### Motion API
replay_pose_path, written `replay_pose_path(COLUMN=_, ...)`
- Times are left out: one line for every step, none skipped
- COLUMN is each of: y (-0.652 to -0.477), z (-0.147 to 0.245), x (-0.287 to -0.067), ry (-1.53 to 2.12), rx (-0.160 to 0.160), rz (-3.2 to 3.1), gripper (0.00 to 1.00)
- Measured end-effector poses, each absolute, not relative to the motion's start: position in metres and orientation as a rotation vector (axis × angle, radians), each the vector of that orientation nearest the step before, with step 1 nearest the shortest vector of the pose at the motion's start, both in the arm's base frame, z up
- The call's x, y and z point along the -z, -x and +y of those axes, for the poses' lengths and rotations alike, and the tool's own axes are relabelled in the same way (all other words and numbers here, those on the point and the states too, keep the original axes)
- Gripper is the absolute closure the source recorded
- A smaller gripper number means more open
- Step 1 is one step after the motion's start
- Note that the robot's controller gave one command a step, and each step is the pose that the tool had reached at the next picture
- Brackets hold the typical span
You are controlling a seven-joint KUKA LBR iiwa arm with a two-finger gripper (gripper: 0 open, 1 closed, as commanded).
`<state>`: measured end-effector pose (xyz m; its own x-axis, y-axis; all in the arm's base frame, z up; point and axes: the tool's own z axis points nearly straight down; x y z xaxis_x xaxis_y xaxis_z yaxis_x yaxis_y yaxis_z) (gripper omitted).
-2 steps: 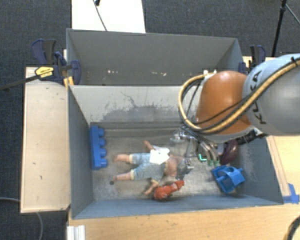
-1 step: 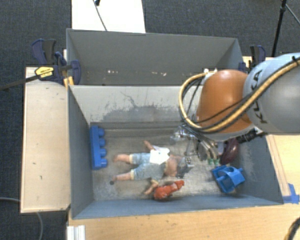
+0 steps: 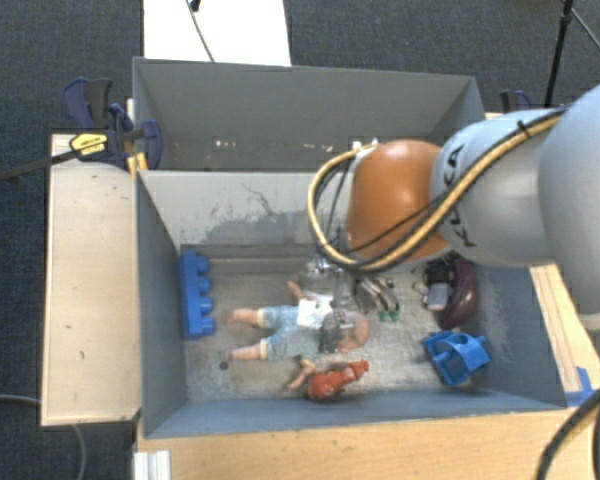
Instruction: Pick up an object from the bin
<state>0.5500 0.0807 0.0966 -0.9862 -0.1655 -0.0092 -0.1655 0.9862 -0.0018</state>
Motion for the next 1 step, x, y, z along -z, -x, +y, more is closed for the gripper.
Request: replay_pose_path(y=-0.5560, z=0.1017, x=-0.1019, ry=0.497, rx=-0.001, rz=3.100, gripper=0.00)
